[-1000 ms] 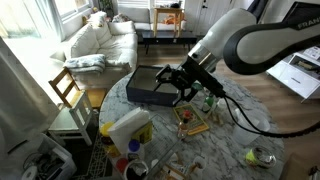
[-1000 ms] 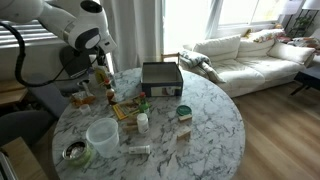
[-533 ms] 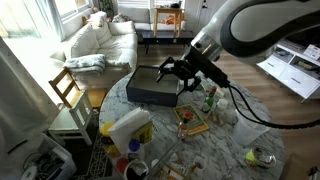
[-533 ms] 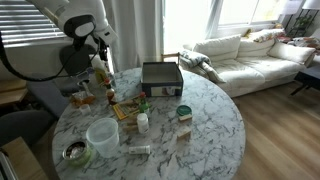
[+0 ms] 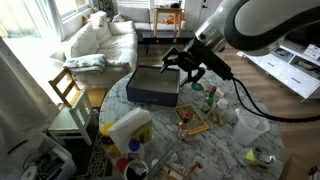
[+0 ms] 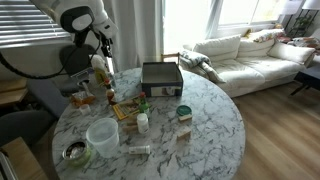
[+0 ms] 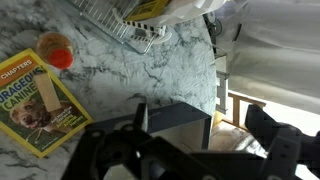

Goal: Move the glasses to the left

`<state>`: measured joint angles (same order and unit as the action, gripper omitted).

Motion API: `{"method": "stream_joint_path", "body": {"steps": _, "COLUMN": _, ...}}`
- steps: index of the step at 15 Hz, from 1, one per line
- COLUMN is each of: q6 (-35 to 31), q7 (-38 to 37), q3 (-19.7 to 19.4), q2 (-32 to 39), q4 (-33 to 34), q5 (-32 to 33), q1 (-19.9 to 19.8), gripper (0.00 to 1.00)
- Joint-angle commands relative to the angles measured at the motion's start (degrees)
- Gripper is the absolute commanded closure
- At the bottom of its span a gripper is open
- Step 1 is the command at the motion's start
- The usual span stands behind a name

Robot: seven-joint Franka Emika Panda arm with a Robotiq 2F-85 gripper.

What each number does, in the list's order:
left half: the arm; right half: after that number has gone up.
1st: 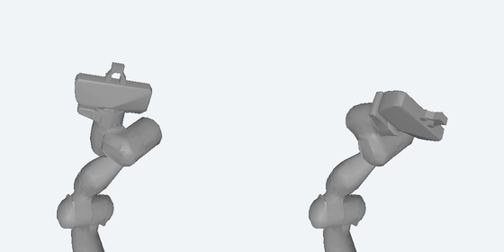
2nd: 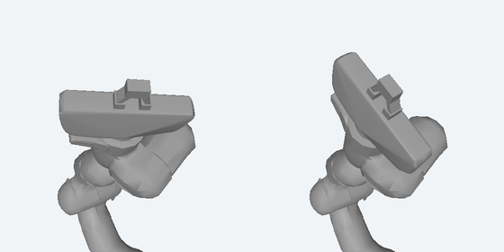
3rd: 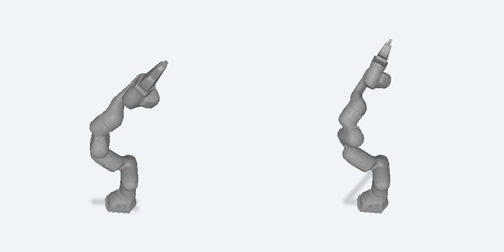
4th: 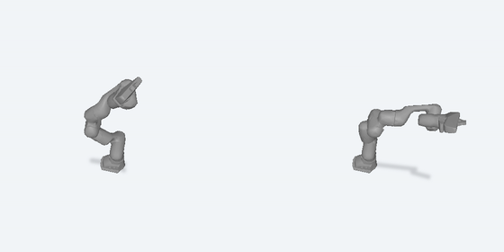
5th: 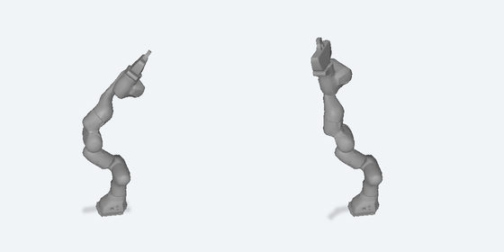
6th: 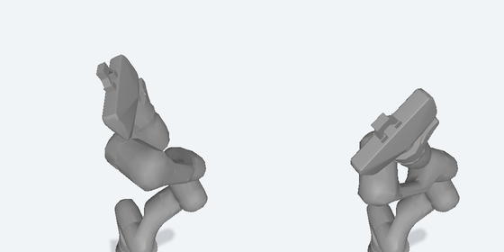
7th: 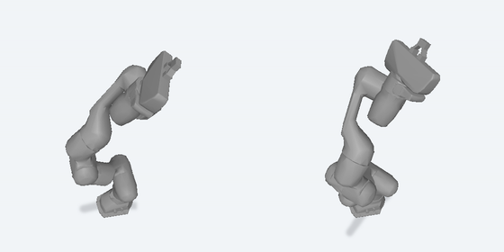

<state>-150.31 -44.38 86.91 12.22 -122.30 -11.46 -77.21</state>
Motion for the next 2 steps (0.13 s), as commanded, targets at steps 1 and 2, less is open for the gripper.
{"method": "stream_joint_path", "body": {"steps": 1, "q6": 0.0, "q7": 0.0, "q3": 0.03, "q2": -0.09, "q4": 0.0, "q5": 0.0, "q1": -0.03, "gripper": 0.0}}
{"method": "stream_joint_path", "body": {"steps": 2, "q6": 0.0, "q7": 0.0, "q3": 0.04, "q2": -0.14, "q4": 0.0, "q5": 0.0, "q1": -0.03, "gripper": 0.0}}
